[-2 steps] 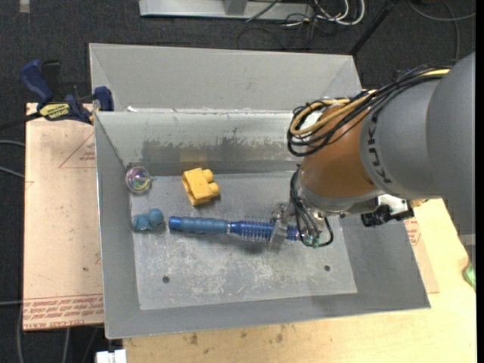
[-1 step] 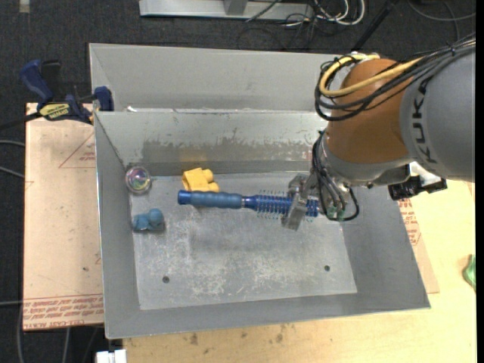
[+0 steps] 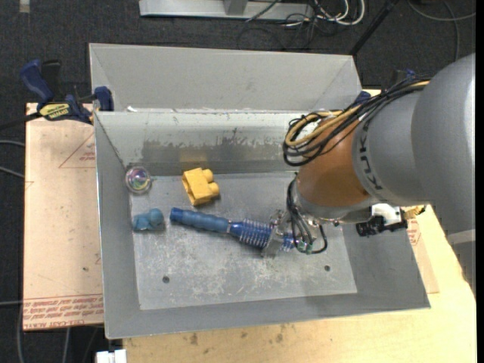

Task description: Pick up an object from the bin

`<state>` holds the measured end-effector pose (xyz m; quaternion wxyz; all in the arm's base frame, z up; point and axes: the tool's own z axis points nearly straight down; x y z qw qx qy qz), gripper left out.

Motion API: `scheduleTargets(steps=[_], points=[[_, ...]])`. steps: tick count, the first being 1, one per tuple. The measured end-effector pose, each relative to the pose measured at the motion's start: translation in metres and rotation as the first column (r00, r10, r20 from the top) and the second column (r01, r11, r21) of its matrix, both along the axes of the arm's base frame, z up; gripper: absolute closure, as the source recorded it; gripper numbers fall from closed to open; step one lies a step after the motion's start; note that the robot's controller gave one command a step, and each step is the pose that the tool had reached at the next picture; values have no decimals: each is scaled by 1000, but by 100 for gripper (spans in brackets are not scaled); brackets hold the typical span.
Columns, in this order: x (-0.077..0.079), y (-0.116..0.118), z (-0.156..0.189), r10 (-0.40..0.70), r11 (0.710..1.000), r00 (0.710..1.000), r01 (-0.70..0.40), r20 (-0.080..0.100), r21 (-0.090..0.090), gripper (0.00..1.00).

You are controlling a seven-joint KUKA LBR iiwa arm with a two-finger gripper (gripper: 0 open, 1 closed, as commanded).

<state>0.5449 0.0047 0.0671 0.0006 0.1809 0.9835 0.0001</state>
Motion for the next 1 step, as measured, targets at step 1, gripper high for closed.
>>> scheduleTargets(steps=[1], points=[[-16,-15,165,-57,998,998,57,6,0,100]])
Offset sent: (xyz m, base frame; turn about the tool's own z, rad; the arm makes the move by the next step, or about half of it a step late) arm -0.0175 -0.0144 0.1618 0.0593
